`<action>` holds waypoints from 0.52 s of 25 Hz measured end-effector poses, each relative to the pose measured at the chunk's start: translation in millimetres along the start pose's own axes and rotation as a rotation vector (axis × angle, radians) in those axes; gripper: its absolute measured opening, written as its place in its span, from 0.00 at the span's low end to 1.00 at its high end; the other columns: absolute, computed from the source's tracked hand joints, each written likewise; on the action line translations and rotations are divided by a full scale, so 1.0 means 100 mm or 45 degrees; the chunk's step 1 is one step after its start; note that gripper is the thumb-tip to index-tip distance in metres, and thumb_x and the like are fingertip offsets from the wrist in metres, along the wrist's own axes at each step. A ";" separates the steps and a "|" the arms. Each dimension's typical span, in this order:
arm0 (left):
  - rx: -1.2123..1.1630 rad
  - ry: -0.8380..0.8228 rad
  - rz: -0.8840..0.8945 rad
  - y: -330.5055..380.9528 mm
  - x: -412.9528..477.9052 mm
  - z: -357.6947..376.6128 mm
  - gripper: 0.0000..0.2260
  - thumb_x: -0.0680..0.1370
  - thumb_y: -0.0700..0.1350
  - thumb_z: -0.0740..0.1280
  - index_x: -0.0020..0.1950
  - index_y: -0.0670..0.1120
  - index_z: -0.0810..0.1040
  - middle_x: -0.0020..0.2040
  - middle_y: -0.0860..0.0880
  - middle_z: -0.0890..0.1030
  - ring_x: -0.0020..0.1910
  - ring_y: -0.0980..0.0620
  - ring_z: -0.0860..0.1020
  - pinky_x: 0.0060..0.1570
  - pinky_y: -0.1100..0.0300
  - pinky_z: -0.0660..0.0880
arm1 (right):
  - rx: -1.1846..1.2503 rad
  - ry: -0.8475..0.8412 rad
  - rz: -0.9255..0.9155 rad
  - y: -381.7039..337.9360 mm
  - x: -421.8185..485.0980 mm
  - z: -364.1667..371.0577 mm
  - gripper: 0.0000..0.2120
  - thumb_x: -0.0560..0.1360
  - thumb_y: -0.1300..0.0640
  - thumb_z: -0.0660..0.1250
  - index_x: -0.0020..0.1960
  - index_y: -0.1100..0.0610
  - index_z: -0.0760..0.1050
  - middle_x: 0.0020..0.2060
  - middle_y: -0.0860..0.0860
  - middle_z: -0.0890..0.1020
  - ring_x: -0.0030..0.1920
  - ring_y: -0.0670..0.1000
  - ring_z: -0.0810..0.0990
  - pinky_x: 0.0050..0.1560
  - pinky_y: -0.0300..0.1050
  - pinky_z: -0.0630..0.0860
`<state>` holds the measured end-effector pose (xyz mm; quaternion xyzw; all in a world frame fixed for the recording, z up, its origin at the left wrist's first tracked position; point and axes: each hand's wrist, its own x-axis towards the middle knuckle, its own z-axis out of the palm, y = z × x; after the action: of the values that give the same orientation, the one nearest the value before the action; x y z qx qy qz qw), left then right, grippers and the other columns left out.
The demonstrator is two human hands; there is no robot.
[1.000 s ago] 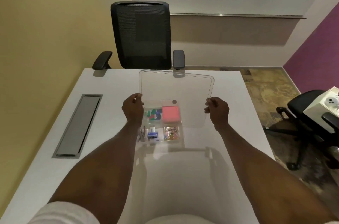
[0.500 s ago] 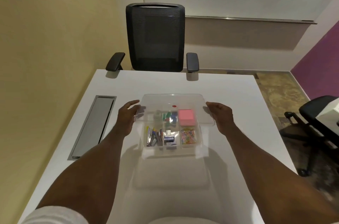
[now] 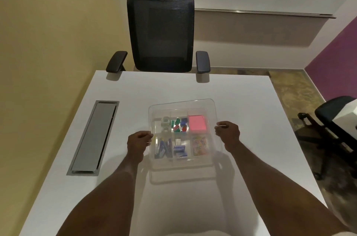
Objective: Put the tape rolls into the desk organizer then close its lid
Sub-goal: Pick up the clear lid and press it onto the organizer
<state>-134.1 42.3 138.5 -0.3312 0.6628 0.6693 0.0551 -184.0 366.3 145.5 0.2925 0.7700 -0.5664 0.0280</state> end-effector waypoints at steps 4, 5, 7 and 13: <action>0.100 0.157 -0.013 -0.20 0.08 0.06 0.10 0.79 0.34 0.73 0.60 0.33 0.85 0.55 0.32 0.86 0.48 0.42 0.80 0.63 0.39 0.81 | -0.192 0.035 0.015 0.11 0.06 0.16 0.11 0.72 0.66 0.75 0.54 0.63 0.85 0.51 0.59 0.87 0.45 0.54 0.81 0.58 0.49 0.80; 0.127 0.187 -0.010 -0.23 0.10 0.08 0.11 0.79 0.35 0.73 0.60 0.33 0.85 0.55 0.32 0.86 0.49 0.42 0.81 0.64 0.40 0.81 | -0.213 0.037 0.027 0.13 0.08 0.19 0.11 0.72 0.66 0.75 0.54 0.62 0.85 0.51 0.59 0.87 0.46 0.53 0.81 0.56 0.47 0.79; 0.192 0.263 0.004 -0.26 0.15 0.12 0.11 0.79 0.36 0.73 0.61 0.34 0.86 0.57 0.34 0.87 0.53 0.42 0.83 0.67 0.43 0.80 | -0.239 0.032 0.064 0.17 0.12 0.26 0.10 0.72 0.65 0.75 0.54 0.62 0.85 0.51 0.59 0.87 0.46 0.53 0.81 0.51 0.42 0.76; 0.323 0.354 0.022 -0.32 0.25 0.25 0.11 0.80 0.36 0.72 0.39 0.37 0.75 0.42 0.43 0.80 0.46 0.47 0.75 0.54 0.58 0.71 | -0.274 0.036 0.152 0.25 0.22 0.37 0.09 0.72 0.65 0.75 0.53 0.62 0.85 0.50 0.59 0.86 0.44 0.54 0.82 0.43 0.37 0.71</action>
<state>-146.4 59.8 96.3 -0.4050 0.7460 0.5287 -0.0014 -200.9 347.4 102.3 0.3409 0.8078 -0.4738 0.0820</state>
